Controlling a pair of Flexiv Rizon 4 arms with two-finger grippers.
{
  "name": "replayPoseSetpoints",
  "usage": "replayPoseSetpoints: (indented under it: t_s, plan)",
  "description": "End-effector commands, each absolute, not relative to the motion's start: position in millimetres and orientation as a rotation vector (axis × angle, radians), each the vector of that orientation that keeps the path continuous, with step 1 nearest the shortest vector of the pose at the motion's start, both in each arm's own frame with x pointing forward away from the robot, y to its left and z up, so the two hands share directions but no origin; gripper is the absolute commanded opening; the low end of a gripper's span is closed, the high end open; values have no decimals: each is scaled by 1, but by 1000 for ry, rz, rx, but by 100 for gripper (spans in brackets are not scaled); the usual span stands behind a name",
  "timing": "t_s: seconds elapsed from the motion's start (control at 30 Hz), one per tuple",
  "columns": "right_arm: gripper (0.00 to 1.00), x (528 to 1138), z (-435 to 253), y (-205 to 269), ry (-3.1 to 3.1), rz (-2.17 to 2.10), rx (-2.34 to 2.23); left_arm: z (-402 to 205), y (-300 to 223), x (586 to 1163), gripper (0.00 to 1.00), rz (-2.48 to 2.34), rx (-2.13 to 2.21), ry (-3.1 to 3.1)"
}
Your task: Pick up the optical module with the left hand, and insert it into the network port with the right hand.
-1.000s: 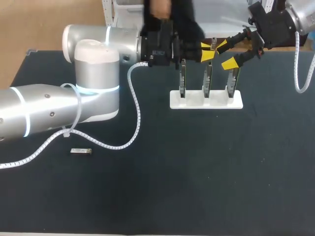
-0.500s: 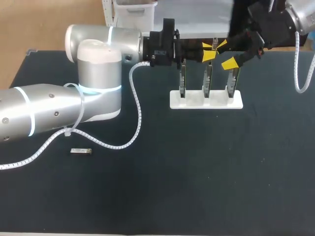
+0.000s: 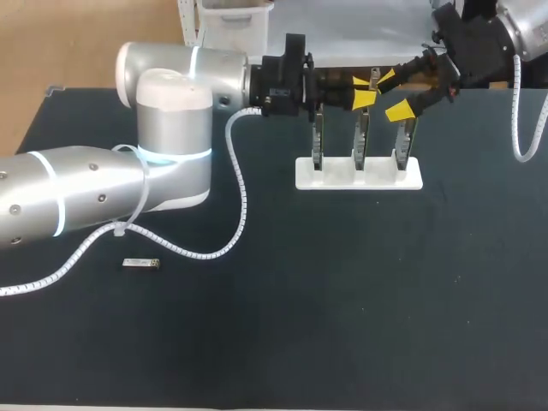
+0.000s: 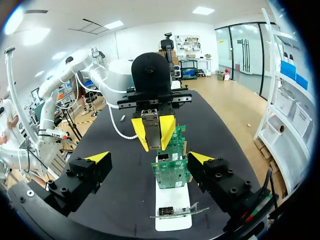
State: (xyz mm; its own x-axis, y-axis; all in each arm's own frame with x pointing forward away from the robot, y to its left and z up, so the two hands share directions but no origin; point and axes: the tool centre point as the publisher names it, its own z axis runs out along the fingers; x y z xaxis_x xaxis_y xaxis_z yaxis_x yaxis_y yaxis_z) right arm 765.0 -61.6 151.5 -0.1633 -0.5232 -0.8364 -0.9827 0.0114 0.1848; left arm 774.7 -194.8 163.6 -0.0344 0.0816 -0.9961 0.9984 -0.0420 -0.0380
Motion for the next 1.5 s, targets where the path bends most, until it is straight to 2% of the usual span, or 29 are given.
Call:
replayPoseSetpoints:
  t_s: [0.03,1.5]
  plan:
    - [100,762,152,-62,1737,1058,-1543,163,-194,777,0,-1232,1288,1275]
    - [100,762,152,-62,1737,1058,-1543,157,-193,778,0,-1269,1268,1283]
